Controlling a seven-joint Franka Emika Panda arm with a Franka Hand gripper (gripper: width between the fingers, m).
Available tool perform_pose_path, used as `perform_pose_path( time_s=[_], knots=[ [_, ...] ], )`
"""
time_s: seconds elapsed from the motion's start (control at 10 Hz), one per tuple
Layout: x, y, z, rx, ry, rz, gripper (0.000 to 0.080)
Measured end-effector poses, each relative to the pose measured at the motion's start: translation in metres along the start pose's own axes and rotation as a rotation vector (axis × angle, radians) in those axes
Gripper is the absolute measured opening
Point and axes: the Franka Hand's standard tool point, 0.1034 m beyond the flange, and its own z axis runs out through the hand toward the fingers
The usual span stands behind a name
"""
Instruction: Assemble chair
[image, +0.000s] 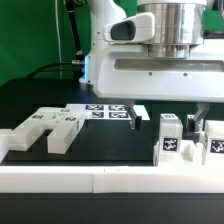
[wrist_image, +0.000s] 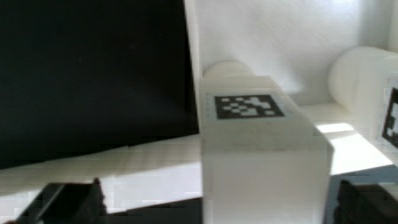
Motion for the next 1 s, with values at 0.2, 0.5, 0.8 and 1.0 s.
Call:
perform_pose_path(
  time_s=[0.2,0.5,0.8,1.0],
  knots=[
    [-0.009,0.002,0.001,-0.001,0.012,0.01,0.0649],
    [-0.008,0.003,0.002,-0.002,0.01,0.011,0.0649],
    [-0.023,0.004,-0.001,0.006,0.033,-0.021,0.0649],
    [-0.033,0.005,-0.002,0.007,0.068,-0.049,0.0649]
  ],
)
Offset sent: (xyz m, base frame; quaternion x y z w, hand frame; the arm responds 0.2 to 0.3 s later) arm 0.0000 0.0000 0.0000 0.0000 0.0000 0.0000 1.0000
